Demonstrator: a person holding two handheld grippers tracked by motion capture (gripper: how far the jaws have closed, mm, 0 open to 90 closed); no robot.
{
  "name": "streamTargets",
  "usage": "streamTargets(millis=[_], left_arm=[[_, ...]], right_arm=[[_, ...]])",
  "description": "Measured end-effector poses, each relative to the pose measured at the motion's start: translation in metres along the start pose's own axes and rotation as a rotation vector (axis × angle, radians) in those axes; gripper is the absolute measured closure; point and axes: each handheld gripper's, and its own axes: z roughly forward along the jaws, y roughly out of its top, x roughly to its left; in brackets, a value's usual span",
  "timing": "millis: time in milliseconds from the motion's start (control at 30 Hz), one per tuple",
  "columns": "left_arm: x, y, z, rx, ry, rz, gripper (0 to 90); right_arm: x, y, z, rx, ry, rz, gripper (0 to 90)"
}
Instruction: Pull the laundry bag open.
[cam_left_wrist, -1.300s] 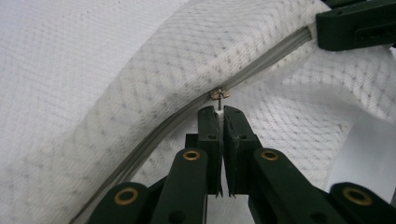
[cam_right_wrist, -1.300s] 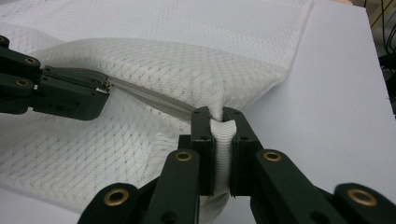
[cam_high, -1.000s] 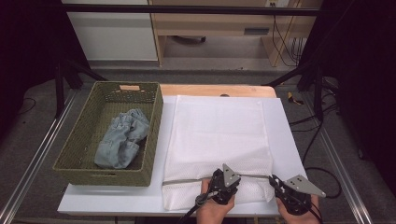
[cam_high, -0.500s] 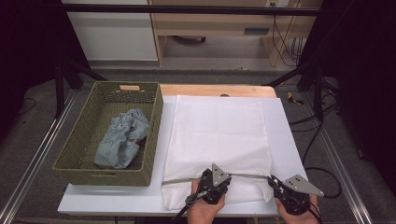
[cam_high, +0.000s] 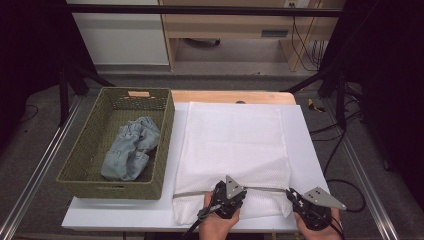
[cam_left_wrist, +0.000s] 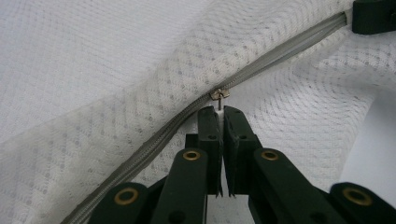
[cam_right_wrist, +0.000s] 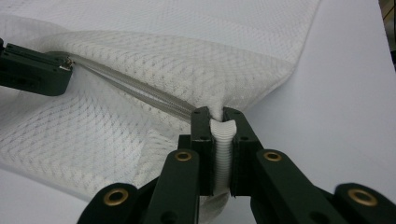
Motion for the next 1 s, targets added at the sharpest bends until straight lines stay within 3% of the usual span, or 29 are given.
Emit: streamTargets(millis=[667, 933, 1000], left_arm=[[0.010, -0.001, -0.001, 0.011, -0.018, -0.019, 86.5], [0.011, -0.001, -0.002, 0.008, -0.004, -0.019, 86.6], [0.014, -0.001, -0.004, -0.004, -0.005, -0.035, 86.6]], right_arm=[[0.004, 0.003, 0.000, 0.023, 0.017, -0.026, 83.5], [0.006, 0.004, 0.000, 0.022, 0.004, -0.042, 83.6], [0.006, 0.005, -0.001, 0.019, 0.002, -0.045, 83.6]])
